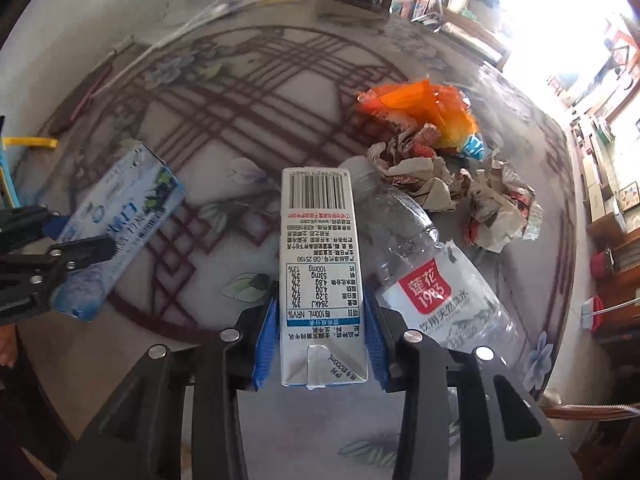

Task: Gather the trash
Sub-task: 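Grasp the white milk carton with the right tool and lift it, then carry the milk carton toward the red bin while the left tool carries the toothpaste box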

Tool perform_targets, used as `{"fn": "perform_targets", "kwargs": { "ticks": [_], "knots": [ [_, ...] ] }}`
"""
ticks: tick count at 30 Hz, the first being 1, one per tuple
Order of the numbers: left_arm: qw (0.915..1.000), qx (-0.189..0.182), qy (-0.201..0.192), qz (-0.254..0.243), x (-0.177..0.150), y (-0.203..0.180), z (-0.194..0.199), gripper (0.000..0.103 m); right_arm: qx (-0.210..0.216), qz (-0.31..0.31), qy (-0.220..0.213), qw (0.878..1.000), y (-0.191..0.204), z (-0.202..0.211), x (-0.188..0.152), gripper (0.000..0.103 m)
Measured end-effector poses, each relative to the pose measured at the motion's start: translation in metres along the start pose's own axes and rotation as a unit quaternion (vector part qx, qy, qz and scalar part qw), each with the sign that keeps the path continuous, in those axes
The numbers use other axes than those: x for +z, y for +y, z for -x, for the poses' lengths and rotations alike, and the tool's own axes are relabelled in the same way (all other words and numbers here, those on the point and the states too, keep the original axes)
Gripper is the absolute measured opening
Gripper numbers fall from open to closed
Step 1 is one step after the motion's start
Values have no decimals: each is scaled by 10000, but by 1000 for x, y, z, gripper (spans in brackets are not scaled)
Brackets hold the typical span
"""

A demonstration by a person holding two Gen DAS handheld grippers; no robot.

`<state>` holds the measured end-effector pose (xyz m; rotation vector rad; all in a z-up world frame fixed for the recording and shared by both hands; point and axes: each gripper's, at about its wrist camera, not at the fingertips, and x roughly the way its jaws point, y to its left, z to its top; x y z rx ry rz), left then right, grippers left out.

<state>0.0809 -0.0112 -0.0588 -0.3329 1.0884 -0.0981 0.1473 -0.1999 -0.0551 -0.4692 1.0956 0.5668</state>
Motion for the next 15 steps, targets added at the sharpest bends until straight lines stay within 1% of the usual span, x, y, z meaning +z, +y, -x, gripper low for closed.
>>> {"fn": "perform_targets", "kwargs": {
  "ticks": [2,4,7,9,11,15],
  "knots": [
    [9999,-84,-115,-12,0,-2,7,36,116,-232,-302,9992,-1,16,-9,37],
    [9993,-49,-338,-131,-1,-7,19,36,201,-605,-663,9958,-3,37,-25,37],
    [9963,66,-751,-425,-4,-18,41,36,249,-1184,-1102,9865,-4,67,-58,37],
    [9939,68,-943,-563,-7,-25,52,36,225,-1551,-1360,9782,-2,85,-85,37],
    [9915,112,-1097,-692,-9,-30,60,36,151,-1850,-1514,9709,3,98,-105,37],
    [9870,236,-1279,-942,-15,-41,68,36,12,-2418,-1860,9523,18,125,-148,37]
  ]
}}
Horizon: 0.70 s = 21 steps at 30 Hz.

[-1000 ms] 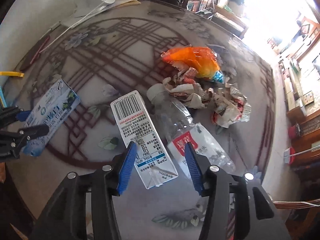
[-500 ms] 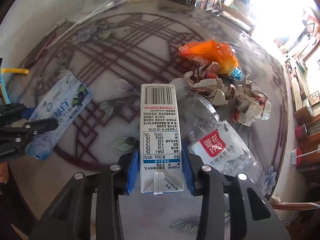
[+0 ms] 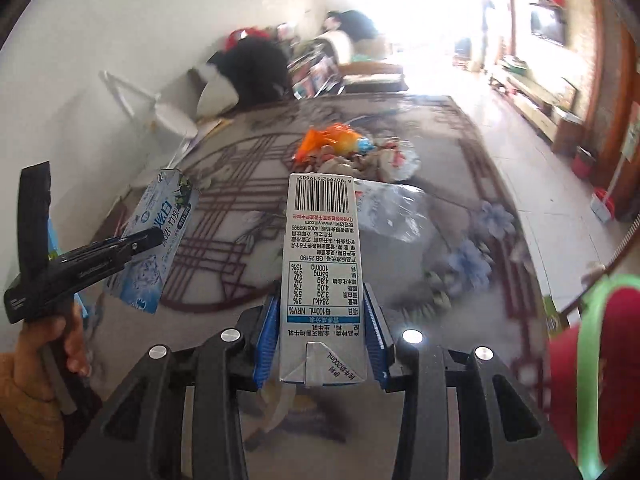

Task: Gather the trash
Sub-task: 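Carry the milk carton toward the red bin while the left tool carries the toothpaste box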

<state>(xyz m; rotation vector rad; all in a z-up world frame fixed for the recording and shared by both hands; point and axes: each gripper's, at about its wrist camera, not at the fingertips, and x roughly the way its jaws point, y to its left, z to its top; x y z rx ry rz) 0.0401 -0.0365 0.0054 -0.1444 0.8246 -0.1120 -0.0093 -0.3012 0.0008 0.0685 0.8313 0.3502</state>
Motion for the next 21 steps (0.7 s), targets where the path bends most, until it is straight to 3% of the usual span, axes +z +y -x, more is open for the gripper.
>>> {"fn": "perform_targets", "kwargs": {
  "ticks": [9,21],
  "knots": [
    [9986,-44,-154,-501,-14,-41,17,36,-119,-640,-527,9965,-8,65,-38,37],
    [9974,-505,191,-479,-45,-85,26,36,-133,-1211,-826,9891,-41,100,-53,37]
  ]
}}
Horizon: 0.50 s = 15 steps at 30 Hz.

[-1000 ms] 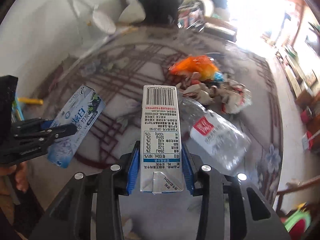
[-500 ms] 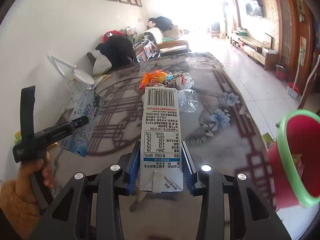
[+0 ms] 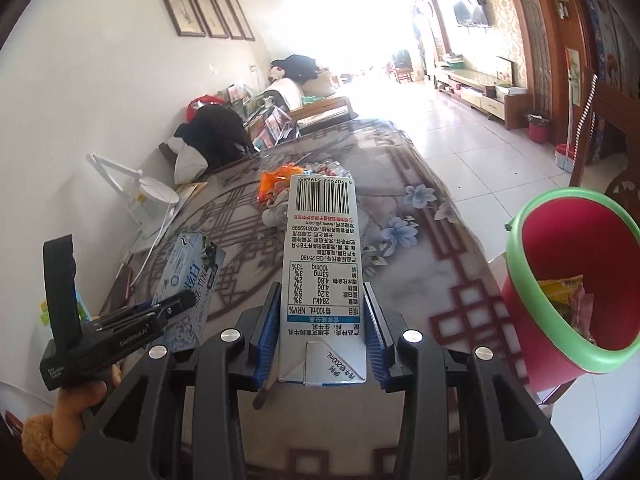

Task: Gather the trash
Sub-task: 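Carry the milk carton toward the red bin while the left tool carries the toothpaste box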

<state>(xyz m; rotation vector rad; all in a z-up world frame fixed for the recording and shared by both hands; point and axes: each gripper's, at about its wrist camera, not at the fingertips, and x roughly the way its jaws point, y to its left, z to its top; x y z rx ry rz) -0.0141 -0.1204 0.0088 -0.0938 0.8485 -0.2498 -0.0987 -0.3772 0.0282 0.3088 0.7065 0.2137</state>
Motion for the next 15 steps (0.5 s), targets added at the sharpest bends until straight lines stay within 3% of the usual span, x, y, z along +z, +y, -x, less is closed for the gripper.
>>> {"fn": "perform_targets", "kwargs": {
  "ticks": [15],
  "knots": [
    [9979,-471,129,-425,5,-76,-8,36,-107,-757,-426,9962,-64,46,2,37]
  ]
}}
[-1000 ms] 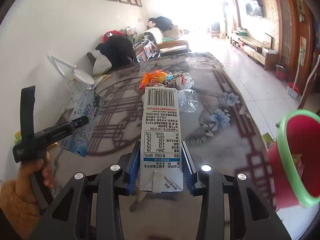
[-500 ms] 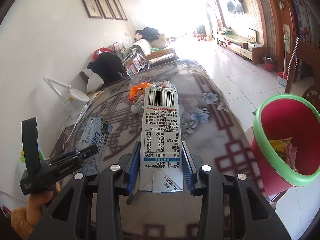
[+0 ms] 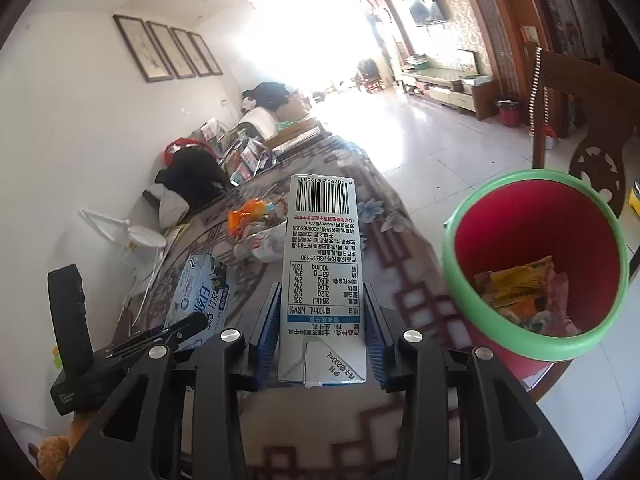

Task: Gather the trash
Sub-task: 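Carry the milk carton toward the red bin while the left tool carries the toothpaste box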

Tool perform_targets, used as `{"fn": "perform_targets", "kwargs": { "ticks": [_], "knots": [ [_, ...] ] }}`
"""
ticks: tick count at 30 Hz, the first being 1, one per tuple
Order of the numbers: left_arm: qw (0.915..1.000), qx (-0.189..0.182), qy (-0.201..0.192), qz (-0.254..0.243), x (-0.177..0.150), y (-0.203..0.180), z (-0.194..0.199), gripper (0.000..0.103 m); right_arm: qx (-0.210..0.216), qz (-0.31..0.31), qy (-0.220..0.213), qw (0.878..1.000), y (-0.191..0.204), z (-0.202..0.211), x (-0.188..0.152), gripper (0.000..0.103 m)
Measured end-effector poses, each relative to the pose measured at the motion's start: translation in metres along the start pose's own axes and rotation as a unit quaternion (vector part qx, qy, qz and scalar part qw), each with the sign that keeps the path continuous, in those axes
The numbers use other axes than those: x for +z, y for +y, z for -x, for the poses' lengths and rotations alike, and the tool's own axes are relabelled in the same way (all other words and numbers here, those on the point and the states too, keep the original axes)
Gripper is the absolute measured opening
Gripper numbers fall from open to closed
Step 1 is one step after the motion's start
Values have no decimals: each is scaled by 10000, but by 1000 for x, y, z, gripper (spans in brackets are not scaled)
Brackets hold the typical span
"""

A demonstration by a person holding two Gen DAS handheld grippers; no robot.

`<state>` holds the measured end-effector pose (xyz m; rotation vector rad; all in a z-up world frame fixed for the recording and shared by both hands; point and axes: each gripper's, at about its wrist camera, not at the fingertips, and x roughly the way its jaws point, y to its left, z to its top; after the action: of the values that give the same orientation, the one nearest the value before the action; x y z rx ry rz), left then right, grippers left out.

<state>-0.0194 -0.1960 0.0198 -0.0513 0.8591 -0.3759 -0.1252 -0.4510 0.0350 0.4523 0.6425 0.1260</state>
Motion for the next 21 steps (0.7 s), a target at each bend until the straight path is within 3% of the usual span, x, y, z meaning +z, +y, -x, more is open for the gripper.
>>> {"fn": "perform_targets", "kwargs": {
  "ticks": [13,21],
  "knots": [
    [9980,-415,158,-446,4,-59,-20,36,-473,-730,-272,9958,-73,31,5,37],
    [9973,-463,217,-535,2,-69,-25,36,-714,-977,-326,9921,-96,36,4,37]
  ]
}}
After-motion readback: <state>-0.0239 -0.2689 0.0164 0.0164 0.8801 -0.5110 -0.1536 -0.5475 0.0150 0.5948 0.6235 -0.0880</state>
